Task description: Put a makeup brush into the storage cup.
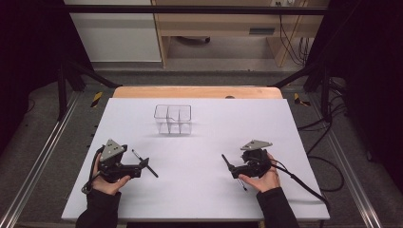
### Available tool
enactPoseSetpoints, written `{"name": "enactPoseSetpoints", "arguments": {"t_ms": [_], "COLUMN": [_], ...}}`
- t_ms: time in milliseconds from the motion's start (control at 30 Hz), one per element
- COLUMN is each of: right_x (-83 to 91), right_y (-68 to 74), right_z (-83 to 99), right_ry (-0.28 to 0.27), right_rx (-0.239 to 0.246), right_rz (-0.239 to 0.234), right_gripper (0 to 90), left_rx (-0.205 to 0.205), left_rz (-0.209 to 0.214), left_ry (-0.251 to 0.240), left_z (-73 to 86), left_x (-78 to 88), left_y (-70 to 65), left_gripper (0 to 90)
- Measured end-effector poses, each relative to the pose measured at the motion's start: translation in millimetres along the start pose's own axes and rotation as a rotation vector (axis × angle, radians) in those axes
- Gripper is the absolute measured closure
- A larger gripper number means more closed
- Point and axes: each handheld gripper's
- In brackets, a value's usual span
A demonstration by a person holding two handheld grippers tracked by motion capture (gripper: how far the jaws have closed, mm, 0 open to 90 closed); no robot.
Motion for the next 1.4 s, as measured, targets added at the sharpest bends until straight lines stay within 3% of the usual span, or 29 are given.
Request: {"name": "enactPoseSetpoints", "arguments": {"t_ms": [633,667,1033,1133,1400], "right_x": [-21.5,-23.2,-27.0,-27.4,-24.2], "right_y": [5.0,5.3,6.5,6.8,8.6], "right_z": [7.9,8.5,10.7,11.0,10.5], "right_ry": [0.117,0.134,0.18,0.18,0.16], "right_rx": [0.039,0.043,0.059,0.066,0.077], "right_rz": [0.045,0.042,0.029,0.024,0.008], "right_gripper": [13.8,18.6,30.9,32.9,52.5], "left_rx": [-0.014,-0.015,-0.017,-0.017,-0.021], "left_rz": [0.004,0.005,0.01,0.013,0.017], "left_ry": [0.009,0.011,0.012,0.013,0.018], "left_z": [-0.2,-0.2,-0.2,-0.1,-0.1], "left_x": [-2.3,-2.5,-3.0,-3.2,-4.0], "left_y": [-3.0,-3.3,-3.7,-3.9,-4.5], "left_gripper": [4.4,4.4,4.7,4.7,5.0]}}
Point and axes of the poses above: each handheld gripper's, and its own axes: x roughly backward along the jaws, z roughly out of its underside, y roughly to its left, and after that the axes turned 10 degrees about -x, right-handed
